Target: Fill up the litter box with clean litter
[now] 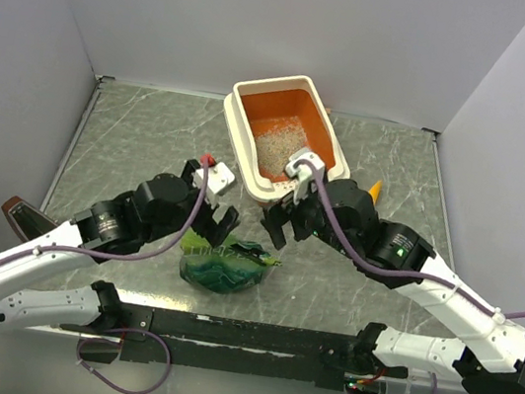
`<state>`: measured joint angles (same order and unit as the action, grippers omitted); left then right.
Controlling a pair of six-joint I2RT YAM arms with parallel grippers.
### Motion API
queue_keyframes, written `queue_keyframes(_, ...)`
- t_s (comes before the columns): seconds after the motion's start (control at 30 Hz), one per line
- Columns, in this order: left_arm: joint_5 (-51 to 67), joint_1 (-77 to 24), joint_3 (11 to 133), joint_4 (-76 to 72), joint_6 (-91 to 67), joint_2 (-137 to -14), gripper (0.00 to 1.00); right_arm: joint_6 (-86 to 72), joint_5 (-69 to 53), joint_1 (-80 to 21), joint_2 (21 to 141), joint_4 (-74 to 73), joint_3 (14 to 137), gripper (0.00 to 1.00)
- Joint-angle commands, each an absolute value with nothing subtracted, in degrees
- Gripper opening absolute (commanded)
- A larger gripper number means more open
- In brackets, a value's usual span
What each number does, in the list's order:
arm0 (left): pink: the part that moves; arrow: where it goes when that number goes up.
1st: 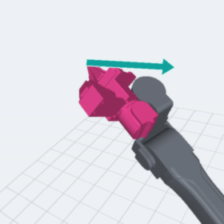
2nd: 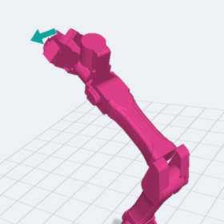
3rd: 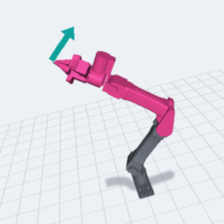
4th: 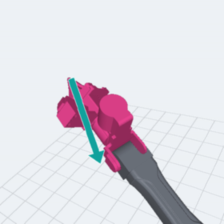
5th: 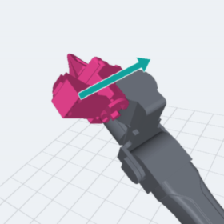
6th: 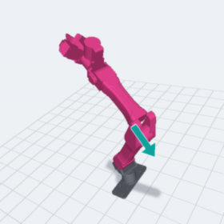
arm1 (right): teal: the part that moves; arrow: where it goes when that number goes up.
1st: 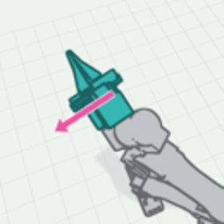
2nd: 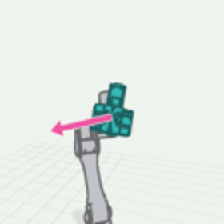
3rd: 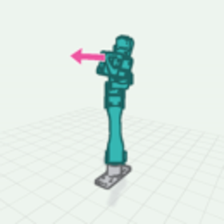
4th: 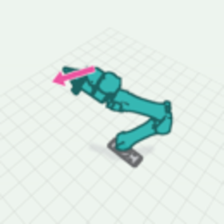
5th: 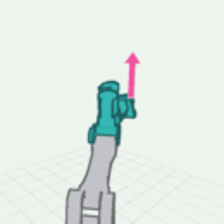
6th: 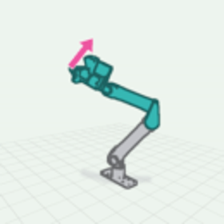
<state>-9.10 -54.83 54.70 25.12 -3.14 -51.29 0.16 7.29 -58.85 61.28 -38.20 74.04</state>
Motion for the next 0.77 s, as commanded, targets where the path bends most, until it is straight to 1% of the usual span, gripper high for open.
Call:
queue_keyframes(0.0, -22.56, -54.67, 59.85, 23.73, -6.94, -52.29, 0.99, -12.03, 25.02, -58.62, 60.65, -35.43, 76.65, 1.0)
queue_keyframes(0.13, -32.76, -54.67, 64.32, 23.72, -8.17, -54.22, 0.99, -12.65, 34.0, -58.54, 60.38, -31.82, 74.97, 1.0)
queue_keyframes(0.17, -34.78, -54.58, 65.29, 24.25, -7.39, -54.84, 0.97, -13.09, 35.14, -58.62, 60.47, -31.82, 75.23, 1.0)
queue_keyframes(0.3, -41.47, -54.58, 67.84, 24.78, -9.04, -57.74, 0.97, -15.9, 41.12, -58.62, 61.0, -31.11, 75.32, 1.0)
queue_keyframes(0.4, -41.49, -54.58, 68.03, 23.91, -10.72, -58.36, 0.97, -16.7, 42.36, -58.54, 60.65, -30.94, 74.89, 1.0)
queue_keyframes(0.53, -41.75, -54.58, 67.15, 21.19, -11.6, -58.18, 0.97, -13.38, 43.33, -58.62, 57.75, -26.21, 70.76, 1.0)
queue_keyframes(0.57, -41.84, -54.58, 67.06, 20.75, -11.51, -58.27, 0.97, -9.62, 41.07, -58.54, 57.05, -25.15, 70.06, 1.0)
queue_keyframes(0.6, -42.1, -54.58, 67.06, 20.39, -11.69, -58.27, 0.97, -9.15, 38.78, -57.93, 57.22, -26.35, 70.83, 1.0)
queue_keyframes(0.63, -42.01, -54.58, 67.15, 20.13, -11.52, -58.45, 0.97, -10.79, 40.33, -57.92, 58.26, -28.54, 72.23, 1.0)
queue_keyframes(0.7, -41.92, -54.58, 67.41, 19.87, -11.16, -58.8, 0.97, -13.7, 47.95, -57.92, 60.29, -31.28, 74.61, 1.0)
queue_keyframes(0.73, -41.84, -54.58, 67.41, 19.52, -11.16, -59.06, 0.97, -12.67, 48.6, -57.92, 60.29, -30.42, 74.36, 1.0)
